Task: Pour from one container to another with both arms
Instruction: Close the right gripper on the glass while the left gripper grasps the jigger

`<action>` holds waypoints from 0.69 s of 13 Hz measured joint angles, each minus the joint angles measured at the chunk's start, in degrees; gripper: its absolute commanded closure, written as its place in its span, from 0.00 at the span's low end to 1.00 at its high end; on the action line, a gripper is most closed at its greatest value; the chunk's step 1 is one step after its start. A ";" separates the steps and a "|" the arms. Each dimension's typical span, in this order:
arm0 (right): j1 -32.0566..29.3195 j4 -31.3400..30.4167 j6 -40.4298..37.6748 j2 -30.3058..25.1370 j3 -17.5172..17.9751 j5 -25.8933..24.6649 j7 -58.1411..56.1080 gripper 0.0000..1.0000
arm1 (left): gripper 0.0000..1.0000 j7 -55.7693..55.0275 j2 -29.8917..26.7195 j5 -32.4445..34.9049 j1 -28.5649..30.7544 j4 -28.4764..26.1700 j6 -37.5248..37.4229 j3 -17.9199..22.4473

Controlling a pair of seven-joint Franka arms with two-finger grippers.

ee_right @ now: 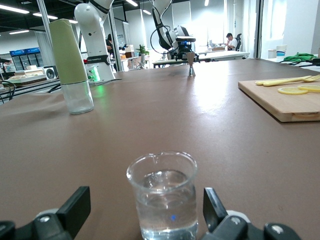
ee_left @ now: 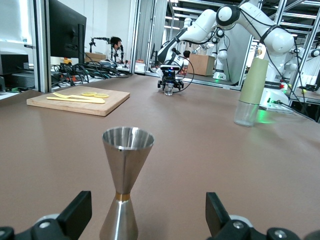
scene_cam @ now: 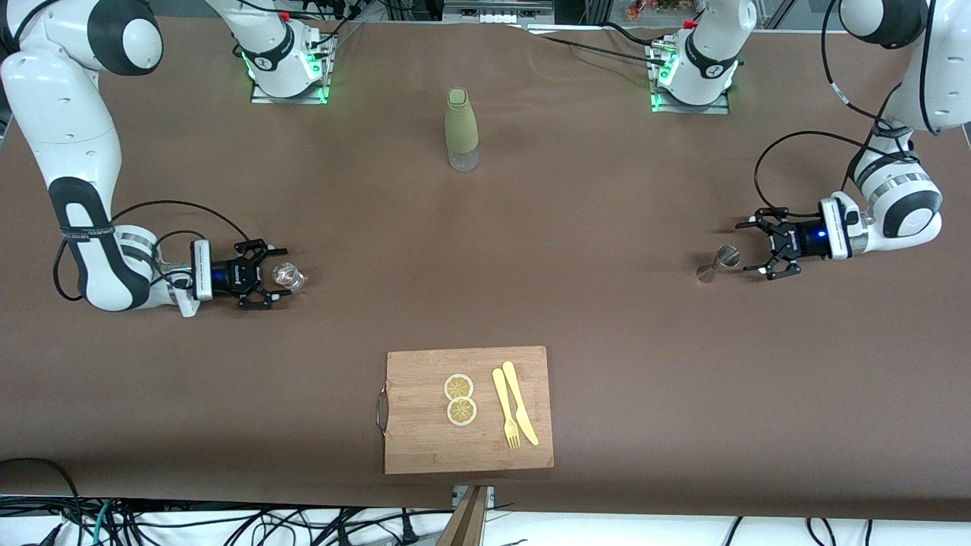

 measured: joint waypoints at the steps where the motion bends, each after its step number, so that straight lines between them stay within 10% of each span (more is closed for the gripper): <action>1: 0.35 0.00 0.00 0.02 0.00 0.00 0.00 0.02 | 0.00 0.89 1.22 -0.96 -0.08 0.43 -0.02 -0.20; 3: 1.03 0.00 0.00 0.03 0.01 0.03 0.00 0.18 | 0.00 1.91 3.01 -2.48 -0.29 1.12 -0.07 -1.34; 6: 1.50 0.12 0.05 0.03 0.01 0.14 -0.10 0.71 | 0.00 2.28 3.73 -3.59 -1.36 1.63 -0.07 -2.17; 9: 1.50 0.17 0.21 0.04 0.01 0.22 -0.10 0.74 | 0.00 2.33 3.81 -3.65 -2.21 2.28 -0.07 -2.47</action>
